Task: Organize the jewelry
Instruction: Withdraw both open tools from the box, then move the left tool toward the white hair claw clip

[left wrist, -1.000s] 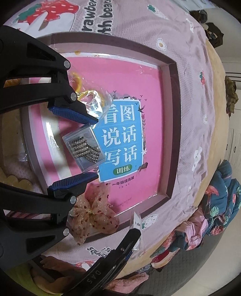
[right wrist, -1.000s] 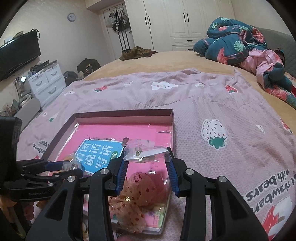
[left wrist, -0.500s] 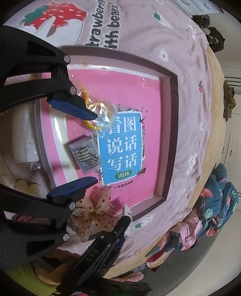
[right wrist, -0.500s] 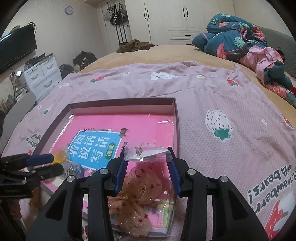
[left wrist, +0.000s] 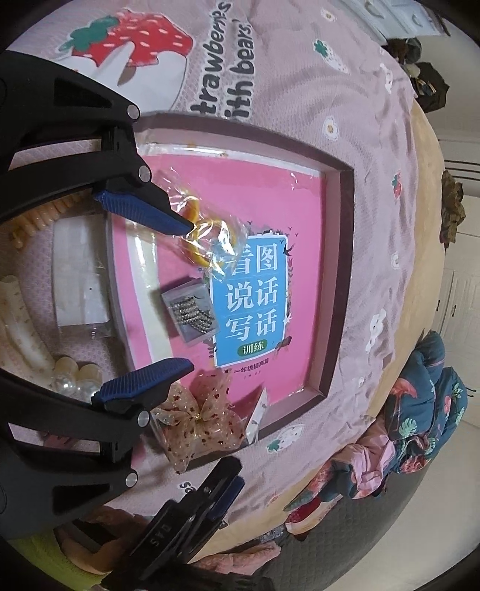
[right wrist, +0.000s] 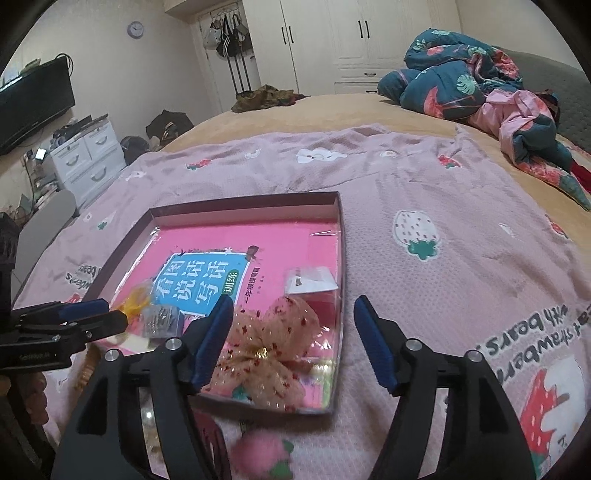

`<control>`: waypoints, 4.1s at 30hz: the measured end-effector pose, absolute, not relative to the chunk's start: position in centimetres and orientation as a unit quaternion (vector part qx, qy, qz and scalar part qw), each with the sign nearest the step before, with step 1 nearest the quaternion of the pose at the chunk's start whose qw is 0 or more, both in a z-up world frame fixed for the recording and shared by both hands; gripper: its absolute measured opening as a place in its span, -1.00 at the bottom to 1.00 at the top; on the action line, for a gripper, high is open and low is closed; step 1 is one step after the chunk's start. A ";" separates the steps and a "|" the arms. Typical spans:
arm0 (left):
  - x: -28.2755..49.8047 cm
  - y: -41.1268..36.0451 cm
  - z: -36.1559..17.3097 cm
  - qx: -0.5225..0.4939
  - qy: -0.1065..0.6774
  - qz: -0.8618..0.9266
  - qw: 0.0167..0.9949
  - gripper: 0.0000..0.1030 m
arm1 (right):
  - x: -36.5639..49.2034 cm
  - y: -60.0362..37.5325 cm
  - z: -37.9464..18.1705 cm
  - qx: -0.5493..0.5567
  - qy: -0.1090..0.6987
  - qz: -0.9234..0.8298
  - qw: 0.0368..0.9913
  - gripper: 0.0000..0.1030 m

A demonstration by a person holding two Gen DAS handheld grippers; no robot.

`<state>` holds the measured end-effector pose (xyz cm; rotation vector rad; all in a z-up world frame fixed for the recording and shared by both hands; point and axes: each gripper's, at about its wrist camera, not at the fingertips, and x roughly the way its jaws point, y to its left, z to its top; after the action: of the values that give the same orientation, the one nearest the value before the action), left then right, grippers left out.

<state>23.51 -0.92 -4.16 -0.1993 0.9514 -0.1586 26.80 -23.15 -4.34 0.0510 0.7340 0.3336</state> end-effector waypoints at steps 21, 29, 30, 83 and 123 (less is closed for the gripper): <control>18.7 2.0 0.9 -0.129 0.404 -0.050 0.904 0.81 | 20.6 -26.5 0.3 0.031 0.313 0.147 0.938 0.52; 16.6 2.5 1.8 -0.132 0.391 -0.046 0.910 0.81 | 18.7 -26.1 1.4 0.023 0.299 0.158 0.941 0.67; 16.3 2.6 1.9 -0.132 0.390 -0.045 0.910 0.81 | 18.4 -26.1 1.5 0.022 0.298 0.158 0.941 0.67; 8.3 -2.5 -2.4 -0.081 0.418 -0.062 0.903 0.82 | 10.4 -25.7 -2.6 -0.013 0.340 0.196 0.920 0.71; 12.9 -4.6 -8.6 -0.100 0.464 -0.037 0.879 0.33 | 16.9 -24.5 -7.9 -0.024 0.396 0.192 0.897 0.73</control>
<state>12.92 -4.55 -8.65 -0.2086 0.9669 -0.0769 16.87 -24.46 -7.89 -0.0505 0.8209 0.3977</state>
